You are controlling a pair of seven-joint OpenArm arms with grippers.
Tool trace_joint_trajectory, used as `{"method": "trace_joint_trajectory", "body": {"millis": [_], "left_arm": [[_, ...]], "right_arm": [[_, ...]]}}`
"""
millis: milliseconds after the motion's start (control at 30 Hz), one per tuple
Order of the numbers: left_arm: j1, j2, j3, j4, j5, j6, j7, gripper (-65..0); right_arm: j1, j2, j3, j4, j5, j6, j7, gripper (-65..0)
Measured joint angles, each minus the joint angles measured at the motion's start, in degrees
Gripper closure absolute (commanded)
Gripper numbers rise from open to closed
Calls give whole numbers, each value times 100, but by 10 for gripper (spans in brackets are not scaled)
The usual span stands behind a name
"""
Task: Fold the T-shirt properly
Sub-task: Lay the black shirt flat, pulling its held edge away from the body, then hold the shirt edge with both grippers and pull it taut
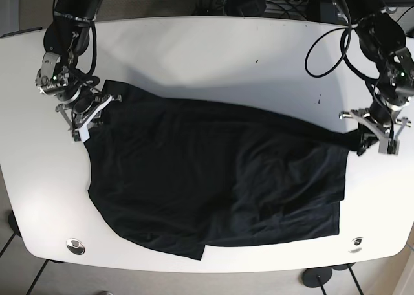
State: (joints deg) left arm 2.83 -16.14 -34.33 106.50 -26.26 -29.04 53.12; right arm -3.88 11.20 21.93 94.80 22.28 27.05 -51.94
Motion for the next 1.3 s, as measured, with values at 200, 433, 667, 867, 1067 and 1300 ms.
{"method": "trace_joint_trajectory", "body": {"millis": [200,433,667,867,1067,1300], "left_arm": [[1379,245,-741,144,-160,-61,-35,0],[2041,612,-1873,146,-166,-1095,-61,0],[2612,833,-2124,144,-166,-1113,-59,0],[2590,817,-2103,144,-153,-1108,-83,0],[2588,802,-2103,146,-144,-1108,-87,0],[2583,667,-1801,144,-129,-1093,-90,0]], "right_arm": [[-1060,-177,282,404,-46,-24,50,-16],[-1718,-186,289,684,28,-4,72,-16],[-2192,-192,291,861,52,-2,133,-21],[-2223,-400,310,859,26,-4,339,-44],[-2284,-577,785,863,184,-4,391,-377],[-2472,-551,1429,1130,1106,654,286,-379]]}}
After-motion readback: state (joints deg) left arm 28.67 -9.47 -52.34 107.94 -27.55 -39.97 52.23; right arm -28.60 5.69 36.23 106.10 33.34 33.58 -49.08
